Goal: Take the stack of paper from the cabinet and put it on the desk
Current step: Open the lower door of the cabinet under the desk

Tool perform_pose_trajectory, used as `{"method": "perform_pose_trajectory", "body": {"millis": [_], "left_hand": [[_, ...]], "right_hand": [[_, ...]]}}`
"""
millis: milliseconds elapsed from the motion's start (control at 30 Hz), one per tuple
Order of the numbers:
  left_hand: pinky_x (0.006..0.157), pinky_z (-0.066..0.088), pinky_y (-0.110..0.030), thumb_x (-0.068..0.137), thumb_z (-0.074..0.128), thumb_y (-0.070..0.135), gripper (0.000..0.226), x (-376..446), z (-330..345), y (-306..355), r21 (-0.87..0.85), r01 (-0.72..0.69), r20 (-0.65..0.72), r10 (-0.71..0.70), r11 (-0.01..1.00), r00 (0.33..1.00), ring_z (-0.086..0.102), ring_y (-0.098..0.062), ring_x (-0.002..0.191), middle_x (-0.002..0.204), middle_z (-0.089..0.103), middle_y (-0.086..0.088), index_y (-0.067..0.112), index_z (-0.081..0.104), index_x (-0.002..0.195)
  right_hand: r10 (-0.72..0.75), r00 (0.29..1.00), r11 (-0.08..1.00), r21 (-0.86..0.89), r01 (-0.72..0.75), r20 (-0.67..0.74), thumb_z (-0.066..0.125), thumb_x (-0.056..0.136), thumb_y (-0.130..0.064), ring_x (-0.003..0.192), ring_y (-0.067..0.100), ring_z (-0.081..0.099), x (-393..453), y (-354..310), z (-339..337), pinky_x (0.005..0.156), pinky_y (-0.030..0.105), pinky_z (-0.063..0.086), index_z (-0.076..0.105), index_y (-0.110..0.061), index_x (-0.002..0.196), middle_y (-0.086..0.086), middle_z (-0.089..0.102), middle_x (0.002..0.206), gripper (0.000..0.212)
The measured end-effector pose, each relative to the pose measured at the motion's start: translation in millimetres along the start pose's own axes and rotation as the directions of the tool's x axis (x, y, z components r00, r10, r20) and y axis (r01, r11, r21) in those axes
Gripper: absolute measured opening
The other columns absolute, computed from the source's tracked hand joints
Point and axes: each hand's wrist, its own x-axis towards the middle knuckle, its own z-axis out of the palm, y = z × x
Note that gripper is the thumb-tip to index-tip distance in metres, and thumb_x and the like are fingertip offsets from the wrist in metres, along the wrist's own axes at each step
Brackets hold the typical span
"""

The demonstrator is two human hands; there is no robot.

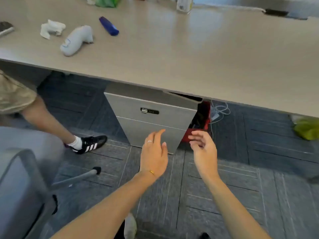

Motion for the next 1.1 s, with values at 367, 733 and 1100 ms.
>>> {"method": "perform_pose_trajectory", "body": {"millis": [367,733,1100], "left_hand": [[0.086,0.057,-0.027,0.100,0.045,0.024,0.068,66,151,-164,-0.193,0.009,-0.200,-0.048,0.981,0.979,0.036,-0.023,0.146,0.167,-0.003,0.012,0.039,0.009,0.156],[0.078,0.054,-0.021,0.095,0.056,0.033,0.096,53,201,-173,-0.129,-0.083,-0.141,0.064,0.988,0.988,0.017,-0.027,0.155,0.163,-0.031,0.011,0.041,-0.020,0.154],[0.095,0.056,-0.049,0.077,0.066,0.051,0.123,-17,224,-148,-0.249,0.099,-0.209,-0.153,0.964,0.966,0.017,-0.030,0.154,0.162,-0.030,0.014,0.037,-0.032,0.150]], "right_hand": [[-0.037,0.995,0.998,0.052,0.042,-0.091,0.053,0.090,0.014,0.123,0.005,0.055,84,170,88,0.107,0.033,0.046,0.045,-0.027,0.148,-0.015,0.056,0.134,0.071],[-0.174,0.983,0.982,0.061,0.178,-0.059,0.054,0.084,0.015,0.105,-0.009,0.065,97,196,103,0.085,0.017,0.054,0.052,-0.042,0.123,-0.025,0.068,0.111,0.070],[-0.599,0.784,0.589,-0.575,0.568,0.160,0.057,0.092,-0.044,0.062,0.017,0.068,32,208,84,0.054,0.032,0.053,0.071,-0.018,0.114,-0.003,0.074,0.075,0.037]]}}
